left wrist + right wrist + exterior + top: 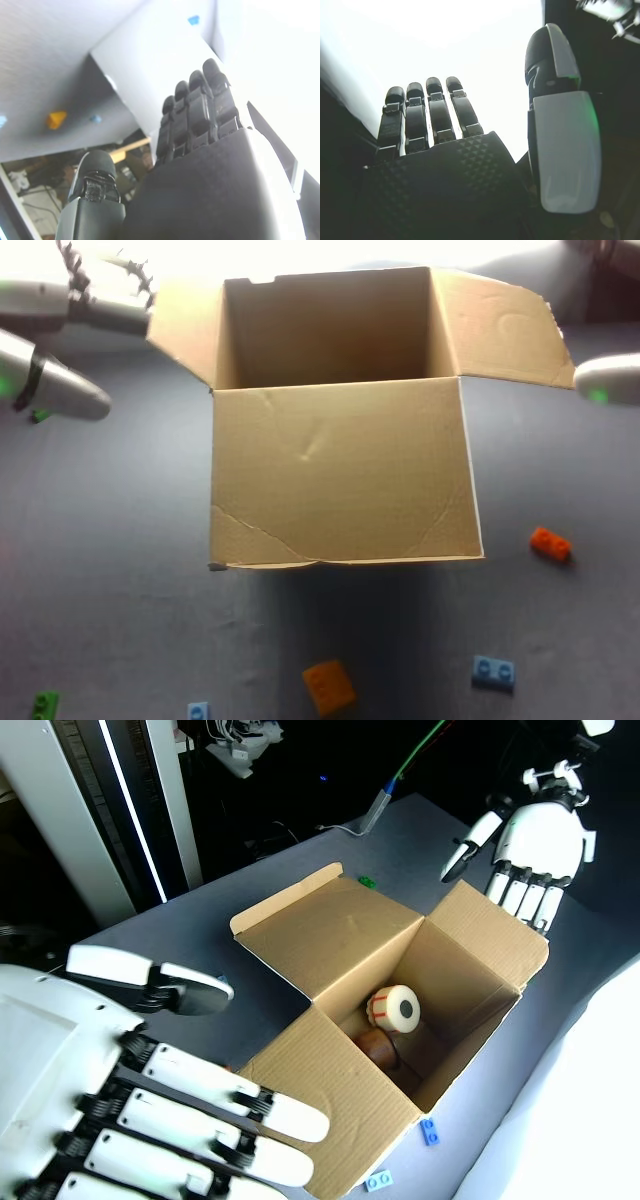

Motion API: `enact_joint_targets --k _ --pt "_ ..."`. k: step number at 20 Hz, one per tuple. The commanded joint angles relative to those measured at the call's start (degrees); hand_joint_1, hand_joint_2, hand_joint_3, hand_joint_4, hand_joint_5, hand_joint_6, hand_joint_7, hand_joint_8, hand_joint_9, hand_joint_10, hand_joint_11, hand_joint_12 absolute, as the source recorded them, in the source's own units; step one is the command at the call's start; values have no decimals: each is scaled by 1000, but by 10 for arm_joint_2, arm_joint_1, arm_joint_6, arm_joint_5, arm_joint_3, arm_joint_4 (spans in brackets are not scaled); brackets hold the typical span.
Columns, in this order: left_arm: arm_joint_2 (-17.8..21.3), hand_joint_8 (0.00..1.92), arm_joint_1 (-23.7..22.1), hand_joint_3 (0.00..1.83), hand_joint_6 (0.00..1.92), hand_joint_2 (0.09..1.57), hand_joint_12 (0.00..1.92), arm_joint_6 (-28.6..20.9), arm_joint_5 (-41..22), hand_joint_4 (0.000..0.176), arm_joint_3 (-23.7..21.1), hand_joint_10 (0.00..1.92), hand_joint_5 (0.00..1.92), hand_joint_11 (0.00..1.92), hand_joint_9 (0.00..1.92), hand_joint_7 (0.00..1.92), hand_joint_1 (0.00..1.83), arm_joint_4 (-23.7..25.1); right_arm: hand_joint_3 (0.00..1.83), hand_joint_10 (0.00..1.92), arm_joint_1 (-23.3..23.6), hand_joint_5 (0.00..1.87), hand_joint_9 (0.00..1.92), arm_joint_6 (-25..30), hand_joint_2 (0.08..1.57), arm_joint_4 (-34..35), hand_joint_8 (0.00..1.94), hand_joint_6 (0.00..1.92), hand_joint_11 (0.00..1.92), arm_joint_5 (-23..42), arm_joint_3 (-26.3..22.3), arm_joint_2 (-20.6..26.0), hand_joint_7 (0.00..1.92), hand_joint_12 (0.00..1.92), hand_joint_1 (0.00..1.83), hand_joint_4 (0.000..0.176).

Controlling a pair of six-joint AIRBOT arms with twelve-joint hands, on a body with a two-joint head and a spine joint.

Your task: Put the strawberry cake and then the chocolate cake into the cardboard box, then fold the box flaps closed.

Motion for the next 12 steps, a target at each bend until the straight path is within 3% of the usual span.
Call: enact_joint_targets --k 1,6,8,12 --pt "6 3 -13 0 0 1273 544 -2 -5 0 6 4 132 0 181 187 0 -46 0 11 -13 48 55 0 1105 11 3 9 0 90 3 12 103 257 287 0" --pt "6 0 -52 0 0 1273 579 -14 -5 0 -7 0 141 0 193 196 0 -23 26 27 -95 130 113 -32 1198 13 8 32 0 132 6 1 151 370 15 0" --pt "7 1 -65 3 0 1284 592 -26 -5 0 -16 1 142 0 197 200 0 -22 17 13 -112 120 91 -32 1230 13 0 18 0 132 12 -7 135 248 0 0" --pt "10 0 -75 2 1 1286 621 -34 -3 0 -32 1 150 0 204 203 0 -17 12 18 -132 139 114 -53 1245 42 5 20 0 137 14 -13 157 200 0 0"
